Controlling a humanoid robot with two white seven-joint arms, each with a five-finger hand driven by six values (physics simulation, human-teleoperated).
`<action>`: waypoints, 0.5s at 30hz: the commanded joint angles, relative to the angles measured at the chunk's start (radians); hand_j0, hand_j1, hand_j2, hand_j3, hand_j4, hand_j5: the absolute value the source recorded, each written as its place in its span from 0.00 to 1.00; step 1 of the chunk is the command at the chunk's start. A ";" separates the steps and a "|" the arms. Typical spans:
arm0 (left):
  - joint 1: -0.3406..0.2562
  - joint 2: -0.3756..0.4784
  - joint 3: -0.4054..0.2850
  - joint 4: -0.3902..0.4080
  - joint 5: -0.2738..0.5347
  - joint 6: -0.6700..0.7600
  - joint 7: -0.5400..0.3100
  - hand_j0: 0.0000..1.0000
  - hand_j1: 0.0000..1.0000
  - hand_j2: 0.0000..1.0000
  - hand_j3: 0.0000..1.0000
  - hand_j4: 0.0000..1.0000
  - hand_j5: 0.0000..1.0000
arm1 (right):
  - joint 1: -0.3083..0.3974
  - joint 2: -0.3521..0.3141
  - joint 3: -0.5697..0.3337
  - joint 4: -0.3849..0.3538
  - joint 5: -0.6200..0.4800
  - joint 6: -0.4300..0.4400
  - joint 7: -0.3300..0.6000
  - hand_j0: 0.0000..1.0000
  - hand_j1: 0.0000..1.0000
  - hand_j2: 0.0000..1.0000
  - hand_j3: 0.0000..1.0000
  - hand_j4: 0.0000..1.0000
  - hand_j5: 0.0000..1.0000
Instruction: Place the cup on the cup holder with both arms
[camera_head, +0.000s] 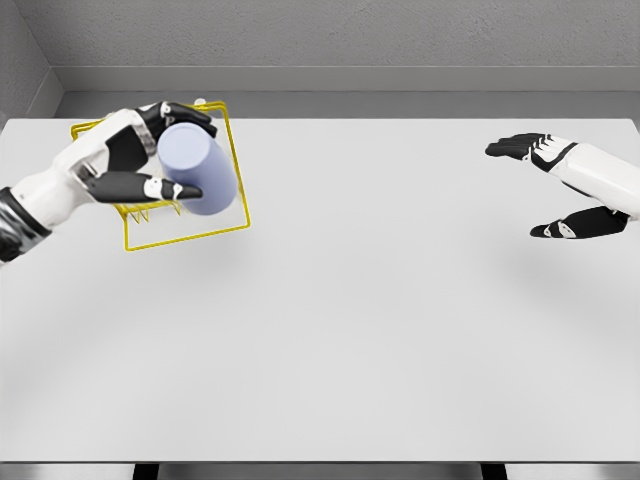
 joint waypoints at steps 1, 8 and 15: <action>0.000 0.010 0.017 0.002 0.008 -0.003 0.000 0.68 0.68 0.68 0.68 0.68 0.68 | 0.000 -0.001 0.000 -0.001 -0.008 0.003 -0.001 1.00 1.00 1.00 1.00 1.00 1.00; 0.005 0.036 0.031 0.008 0.022 -0.003 0.000 0.69 0.69 0.69 0.69 0.69 0.69 | 0.000 -0.001 0.000 0.001 -0.006 0.003 -0.001 1.00 1.00 1.00 1.00 1.00 1.00; 0.005 0.043 0.037 0.013 0.022 -0.003 0.000 0.69 0.69 0.69 0.69 0.69 0.69 | 0.000 -0.001 0.000 0.001 -0.006 0.003 -0.001 1.00 1.00 1.00 1.00 1.00 1.00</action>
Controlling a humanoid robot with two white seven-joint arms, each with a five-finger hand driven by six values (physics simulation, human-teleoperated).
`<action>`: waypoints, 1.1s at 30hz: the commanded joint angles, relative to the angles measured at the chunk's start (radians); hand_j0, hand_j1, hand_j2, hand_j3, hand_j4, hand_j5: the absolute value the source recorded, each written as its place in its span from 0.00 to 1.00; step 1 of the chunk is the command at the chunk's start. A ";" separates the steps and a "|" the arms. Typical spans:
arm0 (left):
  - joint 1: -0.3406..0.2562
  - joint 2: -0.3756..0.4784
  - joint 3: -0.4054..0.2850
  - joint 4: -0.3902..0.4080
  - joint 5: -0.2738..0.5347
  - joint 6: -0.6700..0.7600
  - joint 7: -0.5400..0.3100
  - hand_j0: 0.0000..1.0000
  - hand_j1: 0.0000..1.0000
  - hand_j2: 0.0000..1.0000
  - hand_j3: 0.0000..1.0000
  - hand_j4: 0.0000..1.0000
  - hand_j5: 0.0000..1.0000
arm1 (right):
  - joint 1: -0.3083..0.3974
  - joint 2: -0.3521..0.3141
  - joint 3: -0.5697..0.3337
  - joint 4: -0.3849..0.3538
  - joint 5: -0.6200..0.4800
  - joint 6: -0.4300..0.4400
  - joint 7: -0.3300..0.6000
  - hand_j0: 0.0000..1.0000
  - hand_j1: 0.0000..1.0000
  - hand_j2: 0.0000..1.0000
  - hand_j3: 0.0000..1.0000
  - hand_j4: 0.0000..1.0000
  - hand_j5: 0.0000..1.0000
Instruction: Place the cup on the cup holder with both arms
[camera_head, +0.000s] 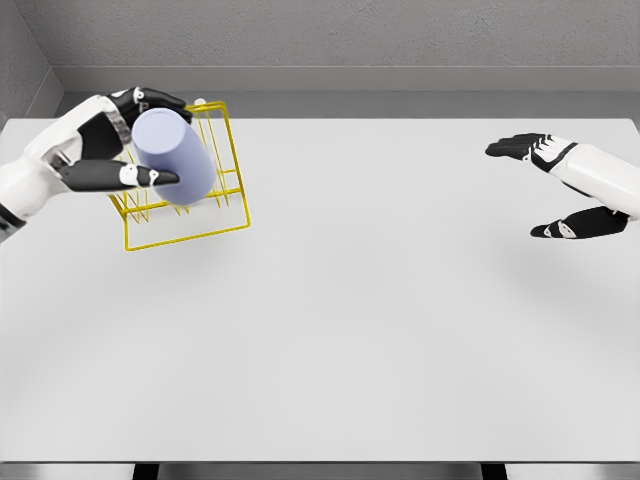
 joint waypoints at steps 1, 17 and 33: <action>0.000 0.002 0.002 0.000 0.005 0.000 0.000 0.69 0.69 0.69 0.69 0.69 0.69 | 0.000 -0.001 0.000 0.001 -0.006 0.003 -0.001 1.00 1.00 1.00 1.00 1.00 1.00; -0.018 -0.017 0.015 0.040 0.006 0.002 0.000 0.69 0.69 0.69 0.69 0.69 0.69 | 0.002 -0.001 0.000 0.009 -0.006 0.003 -0.001 1.00 1.00 1.00 1.00 1.00 1.00; -0.066 -0.073 0.007 0.059 0.003 0.008 0.000 0.68 0.68 0.68 0.68 0.68 0.68 | 0.002 0.013 0.000 0.001 -0.006 0.003 -0.001 1.00 1.00 1.00 1.00 1.00 1.00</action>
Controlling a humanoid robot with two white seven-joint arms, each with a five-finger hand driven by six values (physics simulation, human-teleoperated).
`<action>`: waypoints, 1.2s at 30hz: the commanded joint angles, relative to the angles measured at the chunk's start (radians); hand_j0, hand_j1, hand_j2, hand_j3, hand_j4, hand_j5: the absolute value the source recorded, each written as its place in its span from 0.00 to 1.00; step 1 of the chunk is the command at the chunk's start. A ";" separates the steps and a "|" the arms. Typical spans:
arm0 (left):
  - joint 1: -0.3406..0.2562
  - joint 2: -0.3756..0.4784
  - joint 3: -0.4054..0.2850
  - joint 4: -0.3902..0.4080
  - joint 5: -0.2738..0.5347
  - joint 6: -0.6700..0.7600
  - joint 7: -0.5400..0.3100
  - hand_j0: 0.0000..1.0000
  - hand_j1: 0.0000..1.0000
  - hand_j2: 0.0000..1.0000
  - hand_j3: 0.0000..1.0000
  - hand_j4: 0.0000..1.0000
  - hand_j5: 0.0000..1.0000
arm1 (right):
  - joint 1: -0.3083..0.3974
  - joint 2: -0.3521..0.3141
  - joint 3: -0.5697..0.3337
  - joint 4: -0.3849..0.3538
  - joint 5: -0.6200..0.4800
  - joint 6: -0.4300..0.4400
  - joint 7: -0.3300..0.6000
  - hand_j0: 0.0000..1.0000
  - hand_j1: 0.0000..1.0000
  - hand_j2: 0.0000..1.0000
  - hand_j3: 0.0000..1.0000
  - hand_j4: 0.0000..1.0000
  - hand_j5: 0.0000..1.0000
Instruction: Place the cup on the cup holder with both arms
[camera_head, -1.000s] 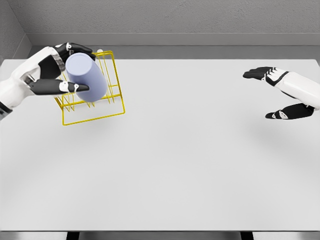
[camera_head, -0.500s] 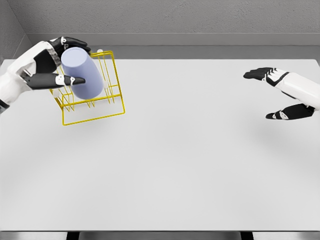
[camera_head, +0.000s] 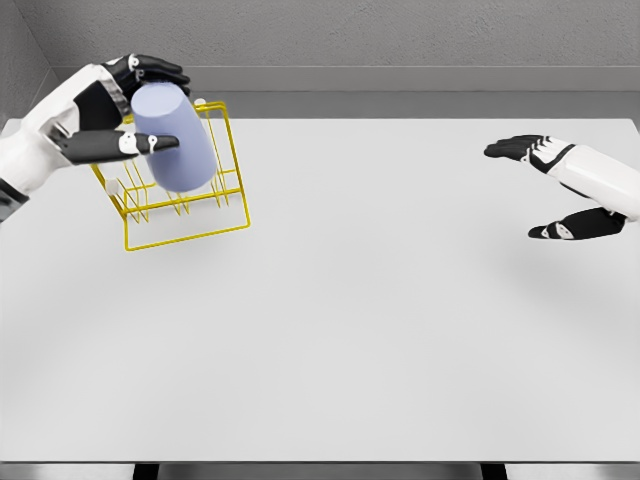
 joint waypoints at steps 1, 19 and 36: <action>-0.002 -0.015 -0.002 0.017 0.004 0.002 0.000 0.68 0.68 0.68 0.68 0.68 0.68 | 0.000 0.001 0.000 -0.002 -0.008 0.003 -0.001 1.00 1.00 1.00 1.00 1.00 1.00; -0.074 -0.056 -0.062 0.068 0.001 0.003 -0.001 0.69 0.69 0.69 0.69 0.69 0.69 | 0.000 0.003 0.000 -0.002 -0.009 0.003 -0.001 1.00 1.00 1.00 1.00 1.00 1.00; -0.046 -0.019 -0.078 0.018 -0.008 -0.165 -0.001 1.00 1.00 1.00 1.00 1.00 1.00 | 0.002 0.001 0.000 -0.002 -0.009 0.003 -0.001 1.00 1.00 1.00 1.00 1.00 1.00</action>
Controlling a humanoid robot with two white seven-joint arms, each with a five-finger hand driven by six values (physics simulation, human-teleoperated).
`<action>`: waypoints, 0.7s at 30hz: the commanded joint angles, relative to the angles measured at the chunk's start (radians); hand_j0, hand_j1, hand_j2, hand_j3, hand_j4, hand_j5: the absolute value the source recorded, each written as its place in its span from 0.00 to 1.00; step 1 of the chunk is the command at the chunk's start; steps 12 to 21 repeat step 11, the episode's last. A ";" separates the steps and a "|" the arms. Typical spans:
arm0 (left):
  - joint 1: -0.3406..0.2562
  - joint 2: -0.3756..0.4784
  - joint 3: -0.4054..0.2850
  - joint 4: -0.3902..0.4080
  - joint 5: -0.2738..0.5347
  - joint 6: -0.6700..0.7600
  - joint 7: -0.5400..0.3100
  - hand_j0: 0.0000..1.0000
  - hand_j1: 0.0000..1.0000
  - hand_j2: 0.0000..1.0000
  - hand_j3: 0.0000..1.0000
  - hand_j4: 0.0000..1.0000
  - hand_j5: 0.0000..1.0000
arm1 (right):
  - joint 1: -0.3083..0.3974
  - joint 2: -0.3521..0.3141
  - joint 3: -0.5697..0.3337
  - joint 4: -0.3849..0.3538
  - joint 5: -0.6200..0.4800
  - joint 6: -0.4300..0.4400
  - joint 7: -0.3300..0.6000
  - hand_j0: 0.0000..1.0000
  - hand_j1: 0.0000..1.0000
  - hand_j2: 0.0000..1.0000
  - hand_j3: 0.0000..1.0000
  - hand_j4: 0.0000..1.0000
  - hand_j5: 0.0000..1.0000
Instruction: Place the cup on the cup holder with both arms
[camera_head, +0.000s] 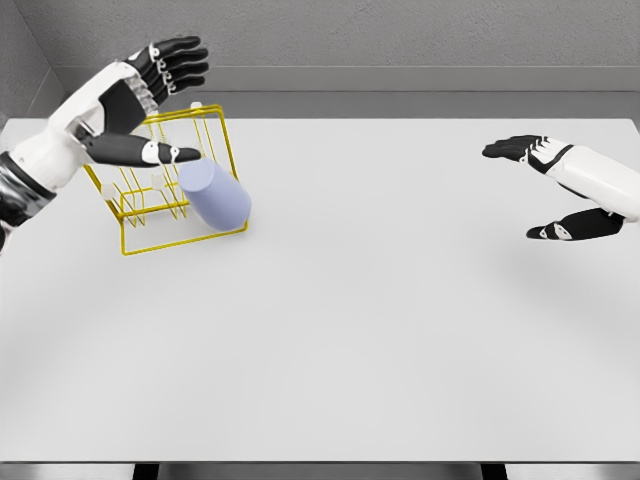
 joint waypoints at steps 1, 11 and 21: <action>0.005 0.034 0.000 -0.021 0.005 -0.110 0.000 1.00 1.00 1.00 1.00 1.00 1.00 | 0.000 -0.001 0.000 0.000 -0.008 0.003 -0.001 1.00 1.00 1.00 1.00 1.00 1.00; 0.114 0.116 0.009 -0.007 0.015 -0.375 0.000 1.00 1.00 1.00 1.00 1.00 1.00 | 0.000 -0.001 0.000 0.006 -0.006 0.003 -0.001 1.00 1.00 1.00 1.00 1.00 1.00; 0.114 0.116 0.009 -0.007 0.015 -0.375 0.000 1.00 1.00 1.00 1.00 1.00 1.00 | 0.000 -0.001 0.000 0.006 -0.006 0.003 -0.001 1.00 1.00 1.00 1.00 1.00 1.00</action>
